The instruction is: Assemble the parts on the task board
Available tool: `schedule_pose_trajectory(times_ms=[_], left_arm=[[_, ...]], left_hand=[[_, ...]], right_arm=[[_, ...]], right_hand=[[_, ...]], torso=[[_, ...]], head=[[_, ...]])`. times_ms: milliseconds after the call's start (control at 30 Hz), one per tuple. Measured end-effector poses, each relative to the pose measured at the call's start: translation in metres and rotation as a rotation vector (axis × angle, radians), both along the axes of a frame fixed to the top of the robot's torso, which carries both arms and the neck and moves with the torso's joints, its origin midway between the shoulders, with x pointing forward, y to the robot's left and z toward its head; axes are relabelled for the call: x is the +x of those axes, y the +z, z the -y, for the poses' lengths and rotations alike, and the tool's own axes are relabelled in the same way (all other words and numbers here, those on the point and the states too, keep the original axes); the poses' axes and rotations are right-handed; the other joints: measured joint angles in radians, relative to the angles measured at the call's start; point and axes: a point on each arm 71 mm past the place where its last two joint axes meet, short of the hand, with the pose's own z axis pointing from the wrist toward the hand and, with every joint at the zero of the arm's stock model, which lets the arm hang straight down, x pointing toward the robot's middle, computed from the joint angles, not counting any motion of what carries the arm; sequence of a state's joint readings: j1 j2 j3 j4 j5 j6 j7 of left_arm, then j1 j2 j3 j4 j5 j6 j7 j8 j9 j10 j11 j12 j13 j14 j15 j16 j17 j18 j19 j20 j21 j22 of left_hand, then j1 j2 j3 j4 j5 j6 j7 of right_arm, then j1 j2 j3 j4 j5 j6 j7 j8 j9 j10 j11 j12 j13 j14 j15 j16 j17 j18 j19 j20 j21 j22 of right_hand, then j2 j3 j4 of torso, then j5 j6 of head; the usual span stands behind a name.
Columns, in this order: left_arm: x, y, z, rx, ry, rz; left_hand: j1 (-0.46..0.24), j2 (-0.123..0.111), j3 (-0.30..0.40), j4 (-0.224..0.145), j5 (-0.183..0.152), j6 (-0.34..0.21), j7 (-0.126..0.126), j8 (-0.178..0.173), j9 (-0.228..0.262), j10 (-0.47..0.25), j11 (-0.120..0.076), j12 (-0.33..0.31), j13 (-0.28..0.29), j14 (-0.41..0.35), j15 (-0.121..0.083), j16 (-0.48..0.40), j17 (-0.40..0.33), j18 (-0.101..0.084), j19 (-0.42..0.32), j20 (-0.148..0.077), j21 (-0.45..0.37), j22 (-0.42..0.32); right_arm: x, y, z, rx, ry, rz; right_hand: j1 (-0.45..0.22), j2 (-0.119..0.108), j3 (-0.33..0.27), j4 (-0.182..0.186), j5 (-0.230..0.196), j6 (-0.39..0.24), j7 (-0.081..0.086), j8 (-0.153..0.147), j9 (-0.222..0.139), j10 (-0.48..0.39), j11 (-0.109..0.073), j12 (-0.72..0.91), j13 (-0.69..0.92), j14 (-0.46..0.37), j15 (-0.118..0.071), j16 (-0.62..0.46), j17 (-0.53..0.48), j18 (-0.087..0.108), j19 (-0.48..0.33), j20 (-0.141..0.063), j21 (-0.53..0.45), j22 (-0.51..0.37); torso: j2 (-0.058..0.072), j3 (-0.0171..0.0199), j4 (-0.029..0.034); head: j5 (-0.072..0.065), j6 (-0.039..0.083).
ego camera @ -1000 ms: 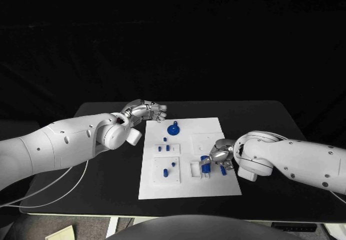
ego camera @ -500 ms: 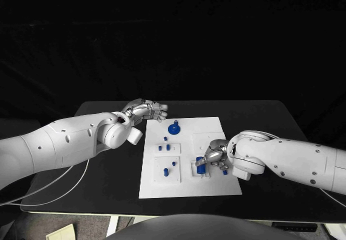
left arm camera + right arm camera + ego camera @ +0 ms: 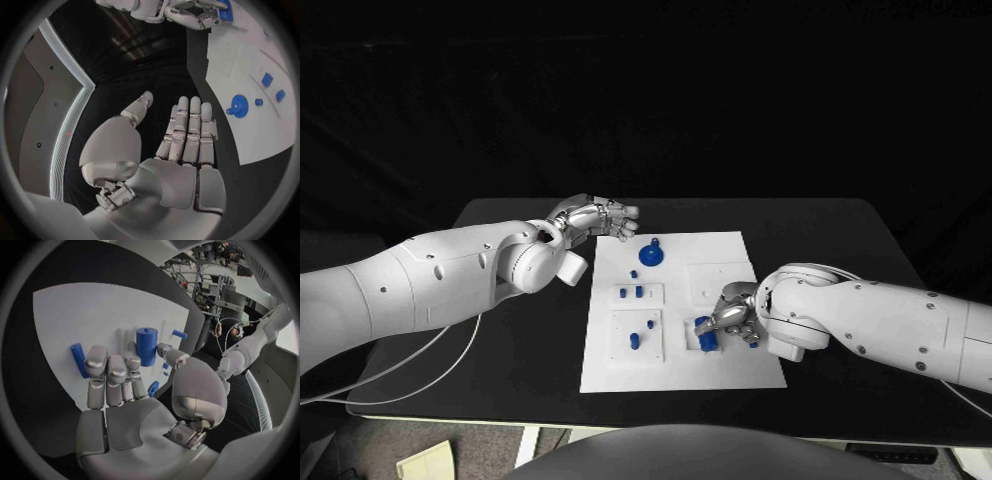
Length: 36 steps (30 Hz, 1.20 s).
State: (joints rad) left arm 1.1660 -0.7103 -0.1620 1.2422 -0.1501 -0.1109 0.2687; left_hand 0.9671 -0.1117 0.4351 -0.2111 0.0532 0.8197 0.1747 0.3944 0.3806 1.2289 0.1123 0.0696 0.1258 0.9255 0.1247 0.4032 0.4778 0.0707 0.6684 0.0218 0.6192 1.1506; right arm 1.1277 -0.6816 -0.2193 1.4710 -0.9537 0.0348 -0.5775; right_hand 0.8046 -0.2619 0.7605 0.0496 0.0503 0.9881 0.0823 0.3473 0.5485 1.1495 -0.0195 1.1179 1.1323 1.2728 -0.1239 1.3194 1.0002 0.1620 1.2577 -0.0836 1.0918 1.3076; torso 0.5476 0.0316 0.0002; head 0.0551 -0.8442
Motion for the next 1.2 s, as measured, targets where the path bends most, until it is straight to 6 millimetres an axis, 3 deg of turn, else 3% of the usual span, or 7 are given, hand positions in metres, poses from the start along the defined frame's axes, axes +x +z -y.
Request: schedule_pose_trajectory(times_ms=[367,633,767,1000,1200], left_arm=[[0.0,0.0,-0.0003,0.0,0.001,0.0],[0.0001,0.0,-0.0009,0.001,0.002,-0.001],[0.0001,0.0,-0.0011,0.001,0.002,-0.001],[0.0001,-0.0001,-0.0013,0.001,0.002,-0.001],[0.0001,-0.0001,-0.0016,0.002,0.002,-0.002]], left_hand=[[0.0,0.0,0.0,0.0,0.0,0.0,0.0,0.0,0.0,0.0,0.0,0.0,0.0,0.0,0.0,0.0,0.001,0.004,0.0,0.0,0.0,0.0],[0.0,0.0,0.0,0.0,0.0,0.0,0.0,0.0,0.0,0.0,0.0,0.0,0.0,0.0,0.0,0.0,0.001,0.003,0.0,0.0,0.0,0.0],[0.0,0.0,0.0,0.0,0.0,0.0,0.0,0.0,0.0,0.0,0.0,0.0,0.0,0.0,0.0,0.0,0.001,0.001,0.0,0.0,0.0,0.001],[0.0,0.0,0.0,0.0,0.0,0.0,0.0,0.0,0.0,0.0,0.0,0.0,-0.001,0.0,0.0,0.0,0.002,-0.001,0.0,0.0,0.0,0.001],[0.0,0.0,0.0,0.0,0.0,0.0,0.0,0.0,0.0,0.0,0.0,0.0,-0.001,0.0,0.0,0.0,0.002,-0.001,0.0,0.0,0.0,0.001]], right_arm=[[-0.0015,-0.0004,-0.0023,0.0,0.01,-0.002],[-0.002,-0.0007,-0.0048,0.003,0.013,0.001],[-0.0027,-0.0006,-0.0069,0.007,0.017,0.002],[-0.0025,-0.0006,-0.0077,0.009,0.017,0.004],[-0.0024,-0.0004,-0.0069,0.011,0.014,0.007]], right_hand=[[-0.004,0.004,0.0,0.0,0.0,0.0,0.0,0.0,0.0,0.001,0.001,0.0,0.0,-0.001,0.001,0.0,0.001,0.0,-0.003,0.004,0.0,0.0],[-0.019,-0.01,-0.008,0.007,0.0,0.0,0.0,-0.005,0.0,0.002,0.001,0.0,0.002,-0.002,0.002,-0.004,0.004,0.001,-0.002,0.005,0.0,0.0],[-0.055,-0.022,-0.056,0.006,0.0,0.0,0.0,-0.009,0.002,0.002,0.001,-0.004,0.005,-0.002,0.003,-0.004,0.009,0.001,-0.002,0.005,0.004,0.0],[-0.077,-0.021,-0.14,-0.009,0.0,-0.006,0.006,-0.016,0.008,-0.01,0.002,-0.008,0.009,-0.009,0.001,-0.009,0.017,0.001,-0.02,-0.002,0.004,0.0],[-0.085,-0.019,-0.169,-0.016,0.0,-0.006,0.006,-0.016,0.011,-0.01,0.002,-0.008,0.01,-0.01,0.002,-0.013,0.02,0.001,-0.025,-0.007,0.004,0.0]], torso=[[-0.001,-0.0005,-0.0006],[-0.001,-0.0006,-0.0005],[-0.001,-0.0011,-0.0003],[-0.001,-0.001,-0.0003],[-0.001,-0.0007,-0.0006]], head=[[0.005,-0.006],[0.007,-0.006],[0.009,-0.006],[0.011,-0.007],[0.012,-0.008]])
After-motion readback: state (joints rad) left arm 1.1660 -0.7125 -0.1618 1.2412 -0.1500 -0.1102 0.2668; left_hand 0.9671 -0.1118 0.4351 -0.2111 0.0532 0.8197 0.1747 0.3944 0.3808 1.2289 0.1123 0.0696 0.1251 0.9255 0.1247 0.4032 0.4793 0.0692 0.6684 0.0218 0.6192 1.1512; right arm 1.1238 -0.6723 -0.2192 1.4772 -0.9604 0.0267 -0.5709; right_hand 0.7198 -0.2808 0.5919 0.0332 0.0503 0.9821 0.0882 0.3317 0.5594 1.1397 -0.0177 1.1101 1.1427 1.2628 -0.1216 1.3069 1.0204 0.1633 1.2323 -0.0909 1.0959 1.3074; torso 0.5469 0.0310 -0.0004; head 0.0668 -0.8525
